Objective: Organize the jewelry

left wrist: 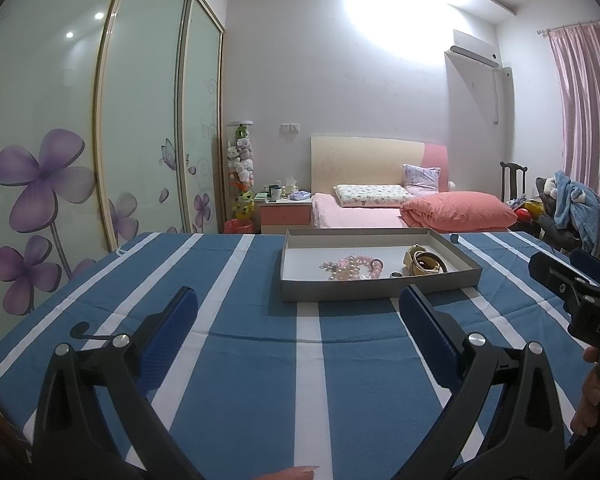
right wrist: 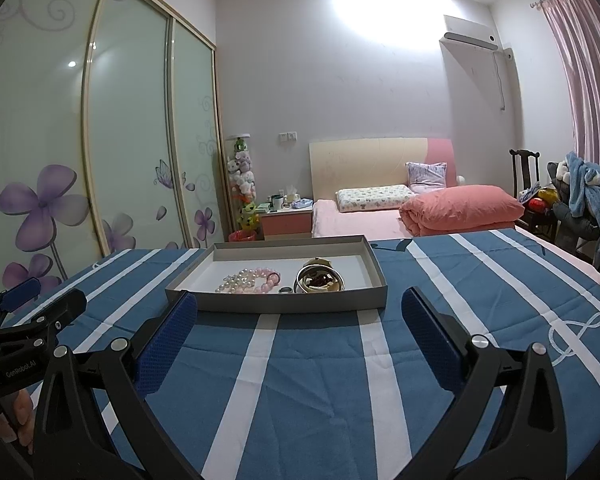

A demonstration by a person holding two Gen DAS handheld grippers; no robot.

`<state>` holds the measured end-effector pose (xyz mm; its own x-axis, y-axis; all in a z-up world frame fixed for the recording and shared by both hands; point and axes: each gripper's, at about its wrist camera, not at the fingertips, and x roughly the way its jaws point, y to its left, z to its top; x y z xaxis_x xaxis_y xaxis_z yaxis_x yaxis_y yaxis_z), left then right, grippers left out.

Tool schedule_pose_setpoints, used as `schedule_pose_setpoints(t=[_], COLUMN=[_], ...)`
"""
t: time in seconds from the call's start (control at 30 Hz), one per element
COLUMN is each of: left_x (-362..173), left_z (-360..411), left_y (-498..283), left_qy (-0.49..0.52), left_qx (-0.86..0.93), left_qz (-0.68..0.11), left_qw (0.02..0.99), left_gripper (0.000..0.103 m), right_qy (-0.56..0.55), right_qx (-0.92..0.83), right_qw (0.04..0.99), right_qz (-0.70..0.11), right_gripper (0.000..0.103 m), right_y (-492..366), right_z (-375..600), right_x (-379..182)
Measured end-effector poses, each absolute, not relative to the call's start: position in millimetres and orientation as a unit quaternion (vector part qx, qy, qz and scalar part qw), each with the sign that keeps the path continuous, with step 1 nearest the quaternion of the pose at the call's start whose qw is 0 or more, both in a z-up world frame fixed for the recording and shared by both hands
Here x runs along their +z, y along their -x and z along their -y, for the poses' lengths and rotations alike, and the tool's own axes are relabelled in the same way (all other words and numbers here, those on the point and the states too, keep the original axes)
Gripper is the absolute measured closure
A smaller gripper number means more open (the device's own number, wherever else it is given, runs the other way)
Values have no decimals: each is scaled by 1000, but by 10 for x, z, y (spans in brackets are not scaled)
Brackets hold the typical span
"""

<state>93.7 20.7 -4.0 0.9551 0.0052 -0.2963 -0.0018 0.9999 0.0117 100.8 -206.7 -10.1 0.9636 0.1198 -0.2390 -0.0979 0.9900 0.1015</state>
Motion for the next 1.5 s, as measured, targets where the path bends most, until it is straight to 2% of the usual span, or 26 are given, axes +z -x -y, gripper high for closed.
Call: schedule_pose_setpoints(t=[1.5], left_x=[-57], left_z=[-195], left_y=[-944], left_qy=[-8], left_qx=[2], left_qz=[-154], left_qw=[988], left_gripper=[5], right_qy=[-47], right_qx=[55], right_qw=[989], right_qz=[-126], right_gripper=[2], right_y=[-997], right_z=[2054], right_x=[-145])
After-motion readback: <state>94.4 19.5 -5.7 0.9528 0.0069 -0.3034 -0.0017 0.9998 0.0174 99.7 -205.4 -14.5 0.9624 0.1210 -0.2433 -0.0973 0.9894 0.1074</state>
